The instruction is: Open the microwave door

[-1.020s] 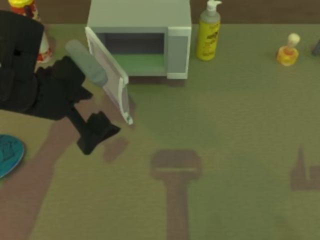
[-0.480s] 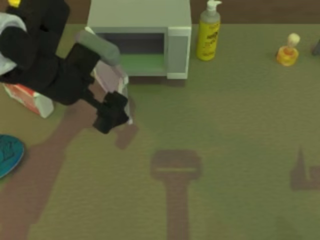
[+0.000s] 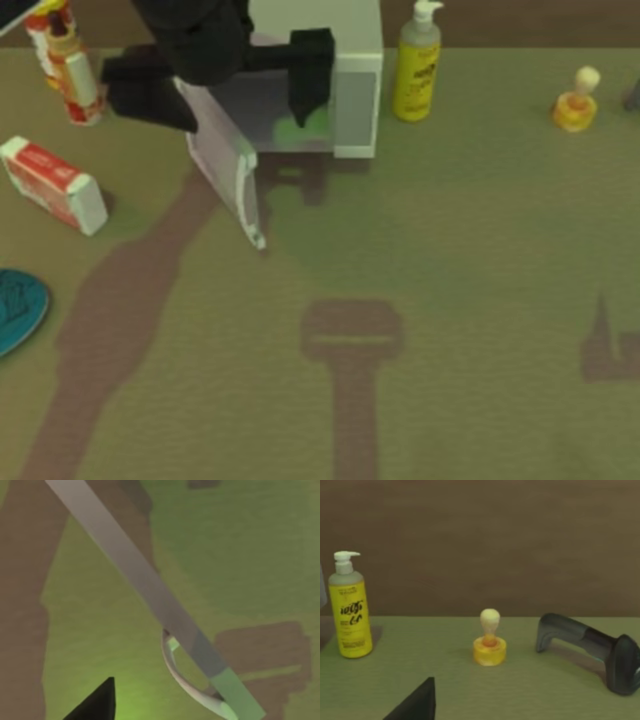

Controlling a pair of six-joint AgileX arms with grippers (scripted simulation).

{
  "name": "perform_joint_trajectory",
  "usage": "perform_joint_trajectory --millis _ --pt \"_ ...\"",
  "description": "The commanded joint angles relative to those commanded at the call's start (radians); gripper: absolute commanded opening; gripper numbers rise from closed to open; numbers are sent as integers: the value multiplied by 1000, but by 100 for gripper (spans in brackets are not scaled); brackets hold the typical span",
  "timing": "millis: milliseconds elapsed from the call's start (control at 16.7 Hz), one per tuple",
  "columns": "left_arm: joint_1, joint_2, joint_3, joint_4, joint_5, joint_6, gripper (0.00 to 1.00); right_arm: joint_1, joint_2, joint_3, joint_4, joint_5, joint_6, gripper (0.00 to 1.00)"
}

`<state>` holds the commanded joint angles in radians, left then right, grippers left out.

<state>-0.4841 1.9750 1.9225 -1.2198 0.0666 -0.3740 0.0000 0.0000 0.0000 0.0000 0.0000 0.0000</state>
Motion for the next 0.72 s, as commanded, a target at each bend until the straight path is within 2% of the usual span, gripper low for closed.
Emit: perform_joint_trajectory --millis 240,420,600,720 --pt "-68 145 335 -263 -154 -388 100 0 0 0 0 0 0 100" --pt "-107 229 533 -428 -252 -612 100 0 0 0 0 0 0 100" --pt "-133 284 658 -538 -319 -744 100 0 0 0 0 0 0 100" --pt "-140 298 689 -568 -338 -778 100 0 0 0 0 0 0 100"
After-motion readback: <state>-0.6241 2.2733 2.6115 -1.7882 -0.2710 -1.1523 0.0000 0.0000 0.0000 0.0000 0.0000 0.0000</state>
